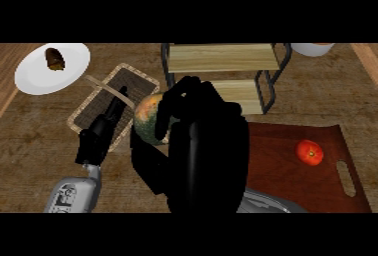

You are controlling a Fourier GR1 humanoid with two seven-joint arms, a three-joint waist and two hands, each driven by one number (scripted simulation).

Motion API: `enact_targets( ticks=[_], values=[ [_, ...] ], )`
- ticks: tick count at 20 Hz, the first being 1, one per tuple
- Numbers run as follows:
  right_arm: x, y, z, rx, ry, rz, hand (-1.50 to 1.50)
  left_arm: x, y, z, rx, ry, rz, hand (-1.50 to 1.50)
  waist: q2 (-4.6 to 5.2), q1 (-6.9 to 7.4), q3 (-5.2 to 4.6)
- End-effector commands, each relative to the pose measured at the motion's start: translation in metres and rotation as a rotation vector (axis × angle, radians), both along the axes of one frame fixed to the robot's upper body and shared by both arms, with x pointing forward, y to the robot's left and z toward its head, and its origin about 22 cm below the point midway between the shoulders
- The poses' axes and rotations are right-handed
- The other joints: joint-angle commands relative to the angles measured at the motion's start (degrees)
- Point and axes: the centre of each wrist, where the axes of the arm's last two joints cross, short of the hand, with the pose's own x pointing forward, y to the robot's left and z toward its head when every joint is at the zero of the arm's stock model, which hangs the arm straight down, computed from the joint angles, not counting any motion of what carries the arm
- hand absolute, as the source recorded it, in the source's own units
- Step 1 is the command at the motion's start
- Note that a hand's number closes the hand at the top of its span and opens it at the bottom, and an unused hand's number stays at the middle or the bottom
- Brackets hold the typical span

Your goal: Pick the squash from the tray and place it in the tiered shelf

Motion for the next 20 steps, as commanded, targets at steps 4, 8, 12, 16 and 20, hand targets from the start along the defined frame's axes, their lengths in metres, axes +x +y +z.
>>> enact_targets(
  ticks=[4,8,12,16,20],
  values=[
    [0.025,0.015,0.056,0.094,0.069,-0.233,1.50,0.000,-0.004,-0.003,-0.003,0.006,-0.010,0.00,0.45,0.35,-0.03],
    [0.037,0.015,0.079,0.097,0.052,-0.290,1.50,0.001,0.011,-0.006,-0.012,0.011,0.014,0.00,0.56,-0.35,0.02],
    [0.048,0.025,0.100,0.076,0.018,-0.307,1.50,0.000,-0.009,-0.003,-0.015,0.004,-0.003,0.00,0.70,-0.11,0.06],
    [0.047,0.028,0.118,0.035,-0.010,-0.292,1.50,0.006,0.008,-0.006,-0.013,0.007,0.010,0.00,0.75,-0.85,0.09],
    [0.081,0.026,0.103,-0.044,-0.028,-0.346,1.50,-0.008,0.011,0.002,-0.010,-0.018,0.008,0.00,0.81,-0.49,0.15]
  ],
)
